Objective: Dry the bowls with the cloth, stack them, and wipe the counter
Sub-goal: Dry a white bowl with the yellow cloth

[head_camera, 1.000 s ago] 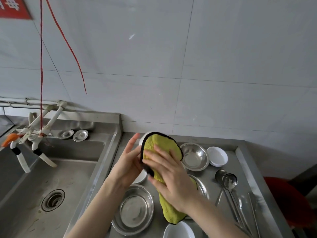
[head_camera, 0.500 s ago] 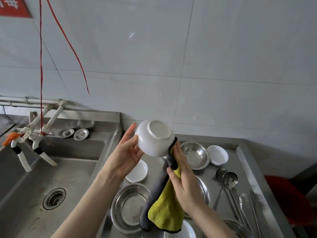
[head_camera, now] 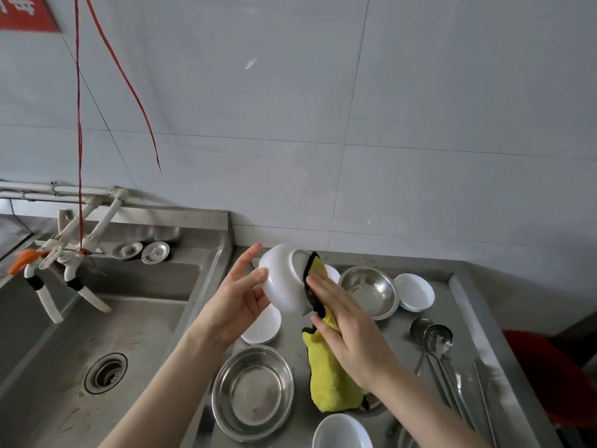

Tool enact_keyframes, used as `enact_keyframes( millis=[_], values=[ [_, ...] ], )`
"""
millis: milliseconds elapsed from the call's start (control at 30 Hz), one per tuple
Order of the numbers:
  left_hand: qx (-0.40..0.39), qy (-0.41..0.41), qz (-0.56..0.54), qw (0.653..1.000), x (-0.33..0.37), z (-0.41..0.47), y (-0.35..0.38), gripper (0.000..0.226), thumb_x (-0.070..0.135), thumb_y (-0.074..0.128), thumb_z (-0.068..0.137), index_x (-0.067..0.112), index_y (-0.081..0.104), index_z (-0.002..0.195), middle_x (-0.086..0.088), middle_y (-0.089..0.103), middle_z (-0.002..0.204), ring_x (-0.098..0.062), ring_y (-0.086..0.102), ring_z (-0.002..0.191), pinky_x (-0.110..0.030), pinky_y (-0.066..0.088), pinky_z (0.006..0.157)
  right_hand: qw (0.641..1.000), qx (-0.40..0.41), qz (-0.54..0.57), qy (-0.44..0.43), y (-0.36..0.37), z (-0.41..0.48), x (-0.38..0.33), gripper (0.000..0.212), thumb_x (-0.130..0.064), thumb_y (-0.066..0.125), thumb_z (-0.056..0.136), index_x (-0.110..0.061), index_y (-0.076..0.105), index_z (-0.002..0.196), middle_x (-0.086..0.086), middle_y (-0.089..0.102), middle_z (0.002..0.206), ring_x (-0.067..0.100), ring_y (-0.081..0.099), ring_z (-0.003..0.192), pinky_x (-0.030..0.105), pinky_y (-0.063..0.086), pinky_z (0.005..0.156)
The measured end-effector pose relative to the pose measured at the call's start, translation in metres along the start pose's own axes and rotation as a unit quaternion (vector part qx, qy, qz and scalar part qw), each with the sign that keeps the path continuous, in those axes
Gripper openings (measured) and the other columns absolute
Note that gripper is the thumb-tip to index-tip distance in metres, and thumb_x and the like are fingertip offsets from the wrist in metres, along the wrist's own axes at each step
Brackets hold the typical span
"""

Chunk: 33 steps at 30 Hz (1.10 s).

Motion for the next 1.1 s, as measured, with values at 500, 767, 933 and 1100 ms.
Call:
enact_keyframes(
  millis=[500,767,933,1100],
  values=[
    [0.080,0.110,0.635,0.761,0.019,0.067,-0.041,0.039,0.012,0.056,0.090,0.025,0.057,0.127,0.007,0.072,0.108,-0.012,0.070,0.084,-0.031,0.054,0.078,0.978,0.036,-0.085,0.186,-0.012,0.012,0.077,0.038,-0.052,0.039,0.093,-0.025,0.056,0.115,-0.006,0.064,0.085,0.013,0.061,0.079,0.037,0.052,0.069],
    [-0.003,0.059,0.856,0.514,-0.041,0.128,-0.071,0.060,0.001,0.042,0.088,0.022,0.035,0.145,-0.006,0.065,0.116,-0.037,0.060,0.095,-0.038,0.044,0.064,0.969,0.022,-0.025,0.246,0.006,0.029,0.115,0.024,-0.041,0.046,0.096,-0.026,0.059,0.109,-0.008,0.064,0.088,0.008,0.061,0.083,0.032,0.051,0.074],
    [-0.046,0.025,0.882,0.469,-0.070,0.174,-0.094,0.057,0.002,0.044,0.088,0.018,0.035,0.141,-0.007,0.063,0.120,-0.036,0.062,0.096,-0.038,0.044,0.065,0.959,0.023,-0.007,0.281,0.016,0.037,0.145,0.023,-0.044,0.045,0.095,-0.028,0.058,0.105,-0.009,0.065,0.080,0.001,0.060,0.076,0.021,0.049,0.067],
    [-0.051,-0.032,0.901,0.429,-0.094,0.221,-0.123,0.056,0.002,0.052,0.087,0.017,0.036,0.139,-0.006,0.064,0.115,-0.033,0.063,0.097,-0.037,0.042,0.063,0.949,0.022,0.001,0.315,0.029,0.051,0.175,0.015,-0.040,0.048,0.095,-0.029,0.054,0.087,-0.007,0.056,0.062,0.000,0.055,0.061,0.013,0.039,0.052]
  ],
)
Point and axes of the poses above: each hand's wrist, its own z-axis towards the middle knuckle, its own y-axis out of the palm, x = y × z, the point moved 9 cm from there along z, towards the middle knuckle
